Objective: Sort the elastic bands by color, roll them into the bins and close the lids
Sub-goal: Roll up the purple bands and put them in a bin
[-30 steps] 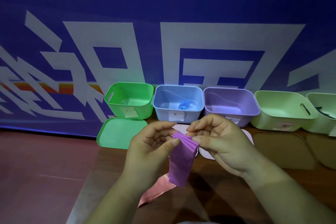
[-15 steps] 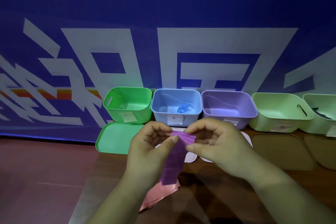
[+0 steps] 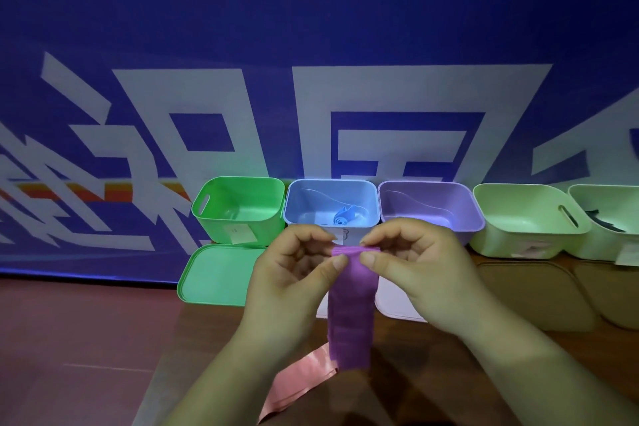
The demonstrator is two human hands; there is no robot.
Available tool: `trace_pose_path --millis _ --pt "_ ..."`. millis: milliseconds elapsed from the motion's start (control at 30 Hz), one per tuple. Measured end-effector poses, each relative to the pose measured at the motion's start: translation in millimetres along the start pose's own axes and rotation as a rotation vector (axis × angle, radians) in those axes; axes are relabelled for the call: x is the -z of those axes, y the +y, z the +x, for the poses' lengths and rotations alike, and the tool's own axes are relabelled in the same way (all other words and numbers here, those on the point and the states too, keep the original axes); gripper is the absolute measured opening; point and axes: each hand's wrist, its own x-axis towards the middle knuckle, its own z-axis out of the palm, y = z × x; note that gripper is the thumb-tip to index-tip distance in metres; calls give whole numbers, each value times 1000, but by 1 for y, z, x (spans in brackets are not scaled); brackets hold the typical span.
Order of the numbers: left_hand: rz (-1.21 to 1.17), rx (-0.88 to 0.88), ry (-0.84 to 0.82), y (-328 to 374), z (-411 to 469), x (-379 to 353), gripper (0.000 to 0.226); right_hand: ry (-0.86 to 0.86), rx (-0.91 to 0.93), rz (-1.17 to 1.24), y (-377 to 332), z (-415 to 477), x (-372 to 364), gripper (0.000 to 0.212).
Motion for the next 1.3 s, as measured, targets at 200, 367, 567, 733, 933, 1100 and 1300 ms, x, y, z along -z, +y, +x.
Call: trace_pose_path --millis 200,367,567,733,933,1100,1300 --pt "234 -64 -135 -1 0 7 27 6 -138 149 0 4 6 23" --pt "328 -56 -176 -1 -1 8 22 -1 -242 255 -1 4 7 22" --pt "208 68 -117 2 -1 4 38 -20 -243 260 1 0 6 23" --pt "84 163 -68 4 0 1 33 -39 -43 26 3 -5 12 27" --pt "24 240 -77 5 1 -1 26 -101 85 -243 9 -9 21 36" --pt "-28 283 -87 6 1 -3 24 -84 139 -441 9 -9 25 36" --pt "-28 280 -106 2 2 -1 27 -86 61 -312 17 -6 25 31"
